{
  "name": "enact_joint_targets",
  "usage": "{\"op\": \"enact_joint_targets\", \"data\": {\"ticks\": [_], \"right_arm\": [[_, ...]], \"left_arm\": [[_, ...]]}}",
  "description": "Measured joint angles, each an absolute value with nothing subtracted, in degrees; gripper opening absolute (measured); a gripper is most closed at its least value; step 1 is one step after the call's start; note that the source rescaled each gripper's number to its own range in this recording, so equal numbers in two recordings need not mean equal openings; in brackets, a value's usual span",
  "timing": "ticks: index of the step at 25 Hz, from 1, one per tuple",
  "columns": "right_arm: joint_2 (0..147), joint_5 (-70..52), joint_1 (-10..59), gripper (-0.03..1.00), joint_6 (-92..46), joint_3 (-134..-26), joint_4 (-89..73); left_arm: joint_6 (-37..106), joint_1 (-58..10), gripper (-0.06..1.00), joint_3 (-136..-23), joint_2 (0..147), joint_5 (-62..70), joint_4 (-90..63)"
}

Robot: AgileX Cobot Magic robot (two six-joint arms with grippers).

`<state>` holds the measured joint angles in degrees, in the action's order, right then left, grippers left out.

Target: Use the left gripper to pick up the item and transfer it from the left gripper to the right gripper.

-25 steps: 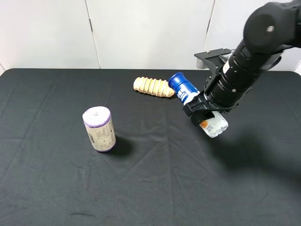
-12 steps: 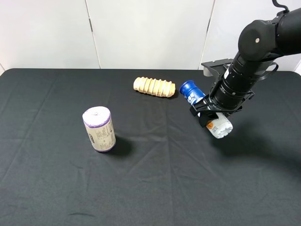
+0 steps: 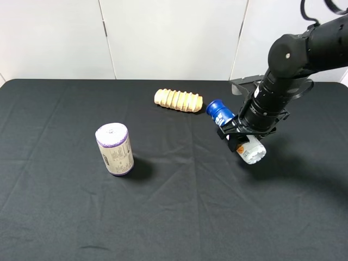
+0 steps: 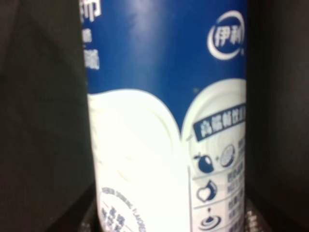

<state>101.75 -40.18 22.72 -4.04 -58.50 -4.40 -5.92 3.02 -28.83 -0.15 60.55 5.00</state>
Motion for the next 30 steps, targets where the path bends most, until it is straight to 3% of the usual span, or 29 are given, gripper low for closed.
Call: {"op": "enact_joint_targets", "data": {"ticks": [5, 8, 9, 11, 17, 25, 30], "right_arm": [[102.13, -40.22, 22.72, 0.02, -4.04, -58.5, -4.4], [102.13, -39.87, 22.72, 0.69, -4.04, -58.5, -4.4], [102.13, -39.87, 22.72, 0.81, -4.04, -58.5, -4.4], [102.13, -39.87, 22.72, 0.93, -4.04, -58.5, -4.4], [102.13, -39.87, 22.72, 1.0, -4.04, -58.5, -4.4], [101.94, -40.06, 22.72, 1.0, -4.04, -58.58, -4.4], [98.71, -46.64, 22.72, 1.0, -4.04, -62.3, -4.4]], "left_arm": [[-5.92, 3.02, 0.99, -28.83, -0.15, 60.55, 5.0], [-5.92, 3.02, 0.99, -28.83, -0.15, 60.55, 5.0], [-5.92, 3.02, 0.99, -28.83, -0.15, 60.55, 5.0], [-5.92, 3.02, 0.99, -28.83, -0.15, 60.55, 5.0], [-5.92, 3.02, 0.99, -28.83, -0.15, 60.55, 5.0], [-5.92, 3.02, 0.99, -28.83, -0.15, 60.55, 5.0], [-5.92, 3.02, 0.99, -28.83, -0.15, 60.55, 5.0]]}}
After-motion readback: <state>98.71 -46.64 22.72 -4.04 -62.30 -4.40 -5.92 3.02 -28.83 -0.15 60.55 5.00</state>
